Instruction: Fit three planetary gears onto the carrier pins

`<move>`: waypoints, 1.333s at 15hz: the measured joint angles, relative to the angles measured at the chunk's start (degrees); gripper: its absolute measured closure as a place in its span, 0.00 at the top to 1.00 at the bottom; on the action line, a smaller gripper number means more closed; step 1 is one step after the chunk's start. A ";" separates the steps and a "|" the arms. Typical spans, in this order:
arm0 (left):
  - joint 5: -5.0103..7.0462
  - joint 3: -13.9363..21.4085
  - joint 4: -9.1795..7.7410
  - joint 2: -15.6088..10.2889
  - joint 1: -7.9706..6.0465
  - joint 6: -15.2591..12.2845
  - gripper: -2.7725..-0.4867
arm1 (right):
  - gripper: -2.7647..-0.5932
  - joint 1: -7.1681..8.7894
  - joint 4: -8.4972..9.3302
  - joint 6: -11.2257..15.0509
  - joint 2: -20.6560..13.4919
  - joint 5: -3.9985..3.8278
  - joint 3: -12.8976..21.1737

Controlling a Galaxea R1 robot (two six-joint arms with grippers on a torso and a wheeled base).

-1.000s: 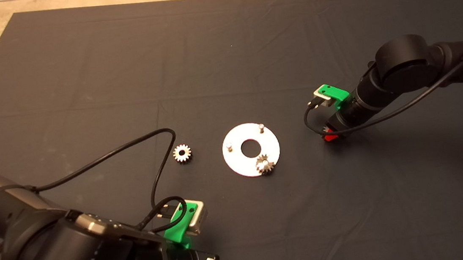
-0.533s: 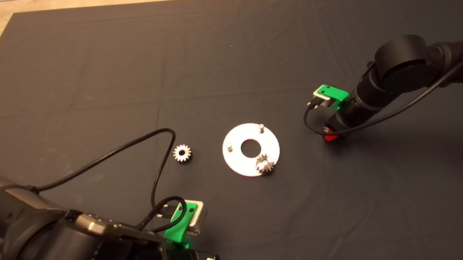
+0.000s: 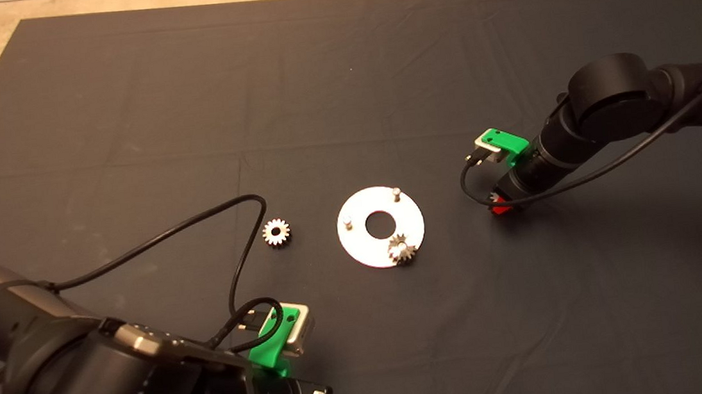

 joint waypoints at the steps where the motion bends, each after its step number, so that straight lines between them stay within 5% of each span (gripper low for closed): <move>1: 0.00 0.00 0.00 0.00 0.00 0.00 0.74 | 0.18 -0.14 -0.01 0.00 0.00 -0.07 0.24; 7: 0.00 0.00 0.00 0.03 0.00 0.00 0.74 | 0.16 -0.03 0.03 0.43 0.28 -0.51 3.27; 15: -0.05 0.00 0.00 0.20 0.00 0.00 0.74 | 0.15 8.51 1.41 4.12 4.73 -1.03 7.33; 20: -0.02 0.00 0.00 0.15 0.00 0.00 0.74 | 0.15 8.88 2.31 6.21 12.29 -0.18 9.33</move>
